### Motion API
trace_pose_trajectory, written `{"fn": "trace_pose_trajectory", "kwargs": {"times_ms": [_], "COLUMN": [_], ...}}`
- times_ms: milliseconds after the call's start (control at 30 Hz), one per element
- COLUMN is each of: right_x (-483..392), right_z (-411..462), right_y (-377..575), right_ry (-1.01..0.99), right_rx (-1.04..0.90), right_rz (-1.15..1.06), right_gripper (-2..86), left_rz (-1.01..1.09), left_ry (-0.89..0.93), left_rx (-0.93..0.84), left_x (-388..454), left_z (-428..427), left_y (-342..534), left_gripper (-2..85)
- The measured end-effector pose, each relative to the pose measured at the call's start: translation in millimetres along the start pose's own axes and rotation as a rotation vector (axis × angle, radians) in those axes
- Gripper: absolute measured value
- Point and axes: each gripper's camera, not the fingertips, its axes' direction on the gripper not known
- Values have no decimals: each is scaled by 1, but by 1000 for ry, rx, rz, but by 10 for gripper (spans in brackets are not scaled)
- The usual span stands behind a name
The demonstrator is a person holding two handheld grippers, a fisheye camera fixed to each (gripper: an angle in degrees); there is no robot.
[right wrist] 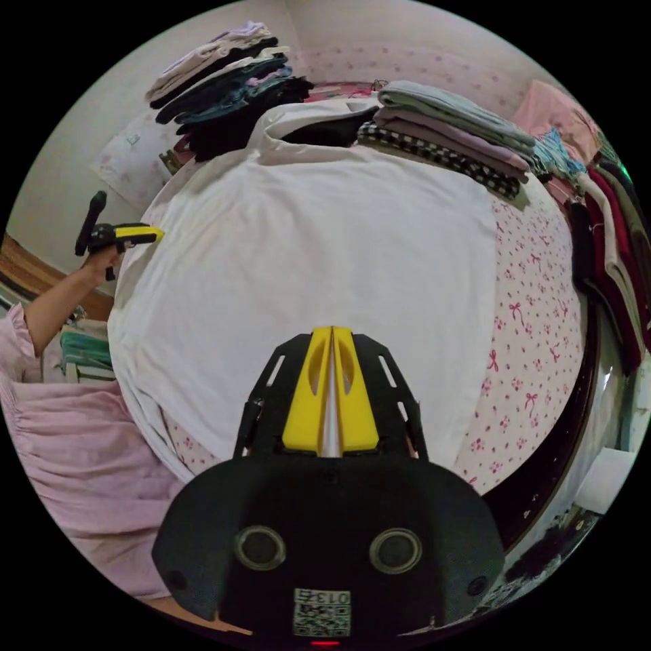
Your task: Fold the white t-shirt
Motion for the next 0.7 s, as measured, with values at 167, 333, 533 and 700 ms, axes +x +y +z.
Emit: {"fn": "trace_pose_trajectory", "kwargs": {"times_ms": [167, 333, 533, 700], "right_x": [83, 140, 152, 183], "right_z": [15, 4, 45, 87], "right_y": [15, 17, -55, -91], "right_ry": [-114, -122, -29, 77], "right_rx": [4, 57, 81, 57], "right_rz": [55, 119, 86, 80], "right_gripper": [2, 2, 1, 1], "left_rz": [-10, -71, -88, -19], "left_ry": [117, 154, 155, 147], "left_rx": [52, 131, 109, 78], "left_x": [-47, -68, -67, -48], "left_z": [5, -13, 9, 29], "left_y": [28, 23, -22, -50], "left_gripper": [-3, -3, -3, -3]}}
